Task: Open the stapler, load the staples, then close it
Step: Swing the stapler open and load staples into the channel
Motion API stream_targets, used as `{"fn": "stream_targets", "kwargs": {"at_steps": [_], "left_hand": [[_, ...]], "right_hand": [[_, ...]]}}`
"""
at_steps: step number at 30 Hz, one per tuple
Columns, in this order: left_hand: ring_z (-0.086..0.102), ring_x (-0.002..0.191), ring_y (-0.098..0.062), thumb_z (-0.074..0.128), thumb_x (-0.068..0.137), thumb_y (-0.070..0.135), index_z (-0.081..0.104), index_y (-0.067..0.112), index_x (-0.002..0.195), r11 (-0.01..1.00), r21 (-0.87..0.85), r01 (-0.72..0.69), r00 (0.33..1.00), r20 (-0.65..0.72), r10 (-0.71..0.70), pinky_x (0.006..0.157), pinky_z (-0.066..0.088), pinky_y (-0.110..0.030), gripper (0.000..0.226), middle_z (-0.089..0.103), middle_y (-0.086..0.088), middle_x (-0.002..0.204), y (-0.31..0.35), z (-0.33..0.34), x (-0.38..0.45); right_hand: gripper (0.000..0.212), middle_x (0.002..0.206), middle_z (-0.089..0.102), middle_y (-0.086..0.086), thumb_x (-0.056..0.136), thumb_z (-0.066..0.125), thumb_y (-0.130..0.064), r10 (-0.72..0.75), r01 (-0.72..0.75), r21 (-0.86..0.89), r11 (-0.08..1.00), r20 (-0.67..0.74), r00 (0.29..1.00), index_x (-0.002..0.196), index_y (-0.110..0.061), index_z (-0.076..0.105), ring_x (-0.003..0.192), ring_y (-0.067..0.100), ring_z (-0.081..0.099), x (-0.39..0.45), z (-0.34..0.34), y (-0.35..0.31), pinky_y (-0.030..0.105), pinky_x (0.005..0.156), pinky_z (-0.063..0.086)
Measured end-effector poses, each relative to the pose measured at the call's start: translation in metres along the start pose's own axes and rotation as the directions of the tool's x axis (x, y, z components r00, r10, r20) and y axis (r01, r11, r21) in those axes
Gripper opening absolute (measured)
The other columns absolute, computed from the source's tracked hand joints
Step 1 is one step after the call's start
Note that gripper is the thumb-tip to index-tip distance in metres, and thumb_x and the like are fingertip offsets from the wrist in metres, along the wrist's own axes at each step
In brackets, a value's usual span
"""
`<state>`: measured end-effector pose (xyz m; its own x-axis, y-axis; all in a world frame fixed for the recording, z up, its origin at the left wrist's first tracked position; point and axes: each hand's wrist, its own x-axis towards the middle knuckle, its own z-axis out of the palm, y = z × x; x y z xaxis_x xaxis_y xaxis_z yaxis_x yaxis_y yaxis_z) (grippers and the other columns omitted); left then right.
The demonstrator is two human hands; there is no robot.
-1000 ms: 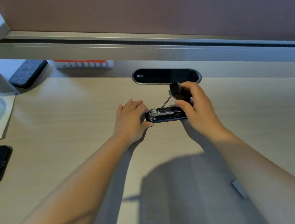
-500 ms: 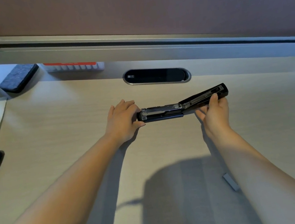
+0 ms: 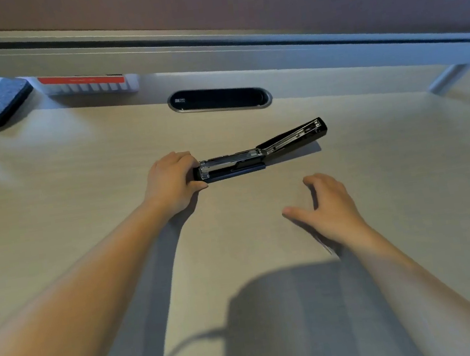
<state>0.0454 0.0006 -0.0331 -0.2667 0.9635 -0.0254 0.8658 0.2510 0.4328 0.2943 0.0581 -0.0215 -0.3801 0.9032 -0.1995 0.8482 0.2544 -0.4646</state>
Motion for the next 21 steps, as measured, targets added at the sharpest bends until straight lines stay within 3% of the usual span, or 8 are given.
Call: {"fn": "stream_targets", "kwargs": {"at_steps": [5,9,12,17,21], "left_hand": [[0.048,0.118,-0.034,0.067,0.074,0.02,0.058,0.001,0.108,0.999,-0.031,-0.011,0.999,-0.045,0.01,0.098,0.038,-0.042,0.04,0.058,-0.019,0.124,0.013,0.01,-0.026],[0.048,0.115,-0.034,0.063,0.078,0.022,0.056,0.004,0.111,0.999,-0.032,-0.037,0.996,-0.076,0.035,0.096,0.038,-0.042,0.039,0.058,-0.016,0.121,0.019,0.022,-0.041],[0.048,0.113,-0.034,0.06,0.08,0.024,0.055,0.007,0.111,0.998,-0.018,-0.054,0.994,-0.1,0.052,0.095,0.04,-0.044,0.036,0.058,-0.016,0.119,0.02,0.031,-0.051],[0.049,0.11,-0.036,0.06,0.08,0.023,0.055,0.007,0.11,0.998,-0.047,-0.046,0.987,-0.153,0.038,0.097,0.041,-0.047,0.034,0.057,-0.02,0.119,0.025,0.041,-0.088],[0.048,0.113,-0.033,0.058,0.082,0.025,0.054,0.01,0.113,0.999,-0.048,-0.021,0.989,-0.146,0.014,0.097,0.04,-0.044,0.035,0.055,-0.017,0.123,0.035,0.043,-0.133]], "right_hand": [[0.07,0.132,0.045,0.013,0.069,0.068,-0.041,-0.144,0.145,-0.113,0.983,0.013,0.989,0.124,-0.008,0.04,0.123,0.03,0.037,-0.034,0.006,0.026,0.038,0.102,0.032],[0.04,0.104,0.054,0.01,0.075,0.065,-0.032,-0.214,0.209,-0.048,0.977,-0.177,0.961,0.104,-0.006,0.052,0.104,0.027,0.048,-0.049,0.015,0.045,0.033,0.083,0.038],[0.017,0.09,0.054,0.008,0.082,0.058,-0.024,-0.245,0.25,-0.022,0.968,-0.308,0.919,0.084,-0.007,0.058,0.093,0.026,0.051,-0.058,0.024,0.053,0.027,0.072,0.033],[0.016,0.095,0.058,0.01,0.083,0.058,-0.023,-0.311,0.329,-0.019,0.944,-0.38,0.871,0.087,-0.007,0.061,0.089,0.023,0.051,-0.087,0.038,0.045,0.031,0.073,0.037],[0.016,0.082,0.058,0.002,0.085,0.053,-0.025,-0.332,0.398,0.082,0.914,-0.417,0.846,0.088,-0.011,0.061,0.079,0.02,0.053,-0.127,0.044,0.03,0.034,0.069,0.042]]}}
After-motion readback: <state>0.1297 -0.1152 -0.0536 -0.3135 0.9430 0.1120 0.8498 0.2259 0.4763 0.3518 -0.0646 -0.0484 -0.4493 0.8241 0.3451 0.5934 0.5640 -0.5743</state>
